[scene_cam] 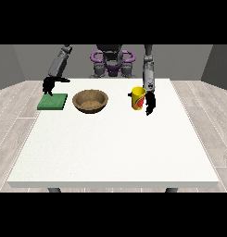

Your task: Pick the cup and pour the ball into the bowl, then pick the bowl and place it on the pad

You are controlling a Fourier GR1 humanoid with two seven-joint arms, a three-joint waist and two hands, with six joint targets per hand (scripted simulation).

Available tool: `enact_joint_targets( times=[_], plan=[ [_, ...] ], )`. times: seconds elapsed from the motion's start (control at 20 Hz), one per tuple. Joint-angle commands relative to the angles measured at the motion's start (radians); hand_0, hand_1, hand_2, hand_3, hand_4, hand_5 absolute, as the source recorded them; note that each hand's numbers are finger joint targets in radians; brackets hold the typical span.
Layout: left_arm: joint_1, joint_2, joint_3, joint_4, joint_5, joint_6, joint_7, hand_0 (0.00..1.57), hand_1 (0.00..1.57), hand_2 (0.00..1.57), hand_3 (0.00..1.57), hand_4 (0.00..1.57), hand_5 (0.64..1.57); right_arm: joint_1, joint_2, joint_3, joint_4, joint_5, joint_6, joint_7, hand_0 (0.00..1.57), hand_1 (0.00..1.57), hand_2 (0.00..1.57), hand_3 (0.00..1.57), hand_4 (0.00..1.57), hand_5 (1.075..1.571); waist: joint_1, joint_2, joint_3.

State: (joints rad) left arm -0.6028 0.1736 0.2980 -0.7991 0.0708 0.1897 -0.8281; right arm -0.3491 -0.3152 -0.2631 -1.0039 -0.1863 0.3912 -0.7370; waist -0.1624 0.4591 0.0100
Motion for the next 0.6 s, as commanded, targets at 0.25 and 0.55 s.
enact_joint_targets(
  times=[0.25,0.55],
  plan=[
    [-0.008,0.008,0.030,-0.011,-0.046,0.188,0.014,1.37,1.37,1.57,1.57,1.20,1.529,-0.061,-0.077,-0.027,-0.002,-0.033,0.031,0.023,0.00,0.00,0.26,0.00,0.16,1.549,-0.067,0.087,-0.0101],
    [0.019,0.061,-0.109,-0.087,-0.284,0.395,0.198,1.39,1.39,1.57,1.57,1.25,1.530,-0.108,-0.054,0.020,0.076,-0.017,0.016,0.124,0.00,0.00,0.21,0.12,0.23,1.553,-0.095,-0.087,-0.0070]
  ],
)
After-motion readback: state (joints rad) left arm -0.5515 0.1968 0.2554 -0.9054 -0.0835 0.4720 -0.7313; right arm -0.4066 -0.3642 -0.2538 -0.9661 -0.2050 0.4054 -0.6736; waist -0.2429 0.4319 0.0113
